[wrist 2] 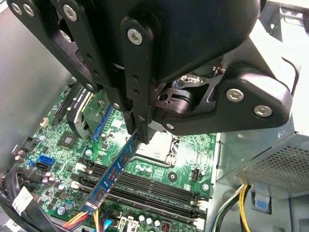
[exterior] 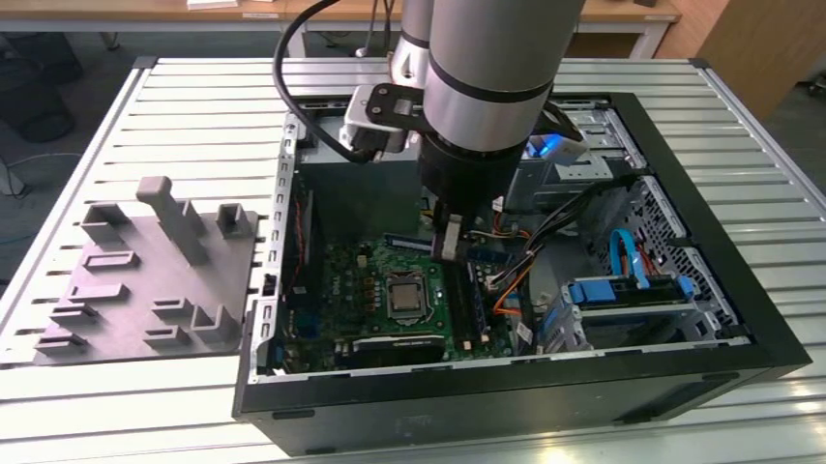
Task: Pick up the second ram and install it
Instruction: 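Insert the second ram into the second slot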
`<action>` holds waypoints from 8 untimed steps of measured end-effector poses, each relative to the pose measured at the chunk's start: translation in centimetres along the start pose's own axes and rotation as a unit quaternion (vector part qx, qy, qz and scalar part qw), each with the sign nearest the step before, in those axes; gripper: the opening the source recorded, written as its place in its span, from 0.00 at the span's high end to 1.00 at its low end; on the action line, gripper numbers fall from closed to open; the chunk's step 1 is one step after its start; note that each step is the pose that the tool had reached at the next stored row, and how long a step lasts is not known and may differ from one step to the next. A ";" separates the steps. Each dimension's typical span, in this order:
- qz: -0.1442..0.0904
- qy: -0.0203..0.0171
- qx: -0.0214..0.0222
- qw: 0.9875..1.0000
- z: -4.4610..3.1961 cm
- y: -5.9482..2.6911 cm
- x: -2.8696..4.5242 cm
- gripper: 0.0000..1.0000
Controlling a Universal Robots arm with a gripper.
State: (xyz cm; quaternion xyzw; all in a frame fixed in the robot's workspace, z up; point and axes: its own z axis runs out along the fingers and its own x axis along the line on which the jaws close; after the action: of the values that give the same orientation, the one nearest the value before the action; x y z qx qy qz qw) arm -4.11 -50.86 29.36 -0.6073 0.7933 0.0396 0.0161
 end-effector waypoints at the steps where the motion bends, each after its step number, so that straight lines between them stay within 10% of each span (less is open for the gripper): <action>1: 0.004 0.000 0.000 1.000 0.00 0.00 0.00 0.86; 8: 0.035 -0.002 0.003 0.999 0.01 0.00 0.00 0.86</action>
State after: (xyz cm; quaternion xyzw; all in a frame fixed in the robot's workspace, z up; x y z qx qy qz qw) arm -4.11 -50.86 29.36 -0.5793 0.8140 0.0390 0.0175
